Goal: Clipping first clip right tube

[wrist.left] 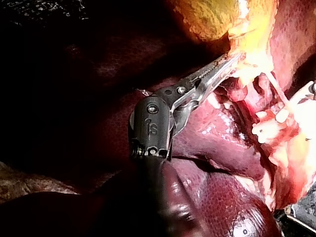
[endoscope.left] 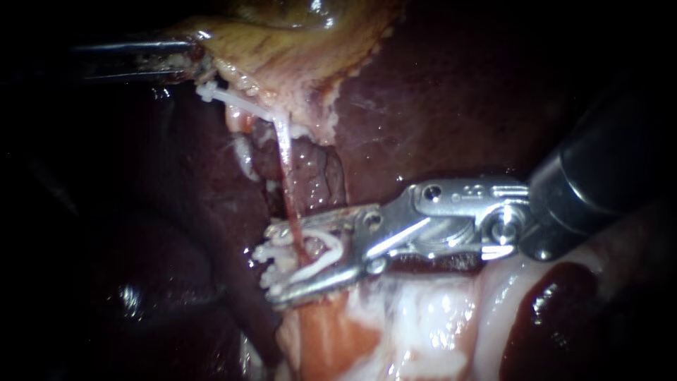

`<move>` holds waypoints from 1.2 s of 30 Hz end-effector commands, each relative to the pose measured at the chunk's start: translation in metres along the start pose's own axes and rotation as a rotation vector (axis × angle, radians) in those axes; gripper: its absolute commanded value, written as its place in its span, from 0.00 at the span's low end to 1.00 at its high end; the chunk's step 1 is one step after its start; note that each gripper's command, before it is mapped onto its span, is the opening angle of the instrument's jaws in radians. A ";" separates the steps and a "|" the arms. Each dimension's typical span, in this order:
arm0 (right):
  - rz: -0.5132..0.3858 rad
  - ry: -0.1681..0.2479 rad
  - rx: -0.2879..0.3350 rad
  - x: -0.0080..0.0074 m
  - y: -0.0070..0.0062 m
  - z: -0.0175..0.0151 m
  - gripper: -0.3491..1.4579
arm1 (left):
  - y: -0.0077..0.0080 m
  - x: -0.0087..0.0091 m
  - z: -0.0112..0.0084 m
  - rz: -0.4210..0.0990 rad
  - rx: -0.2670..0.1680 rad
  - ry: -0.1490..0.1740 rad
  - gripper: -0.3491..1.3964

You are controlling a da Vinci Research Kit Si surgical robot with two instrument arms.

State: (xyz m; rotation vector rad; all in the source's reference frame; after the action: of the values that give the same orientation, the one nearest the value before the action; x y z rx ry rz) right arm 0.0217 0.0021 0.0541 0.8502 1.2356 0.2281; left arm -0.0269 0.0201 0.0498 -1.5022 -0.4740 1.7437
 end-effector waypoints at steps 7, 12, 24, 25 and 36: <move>0.002 0.001 0.099 0.0006 -0.0015 0.0002 0.43 | 0.0000 0.0000 0.0000 0.000 0.001 0.000 0.00; 0.002 -0.008 0.124 0.0003 -0.0013 -0.0001 0.39 | 0.0000 0.0000 0.0000 0.000 0.001 0.000 0.00; 0.023 -0.011 0.126 -0.0002 -0.0014 -0.0008 0.15 | -0.0003 -0.0002 0.0003 0.001 0.001 0.000 0.00; 0.023 -0.011 0.126 -0.0002 -0.0013 -0.0009 0.13 | -0.0004 -0.0003 0.0003 0.001 0.001 0.001 0.00; 0.105 -0.028 0.124 -0.0006 -0.0011 -0.0015 0.00 | -0.0004 -0.0004 0.0005 0.002 0.002 0.001 0.00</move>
State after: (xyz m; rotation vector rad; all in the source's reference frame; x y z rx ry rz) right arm 0.0198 0.0016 0.0537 1.0198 1.1783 0.2240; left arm -0.0273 0.0201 0.0504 -1.5020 -0.4706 1.7442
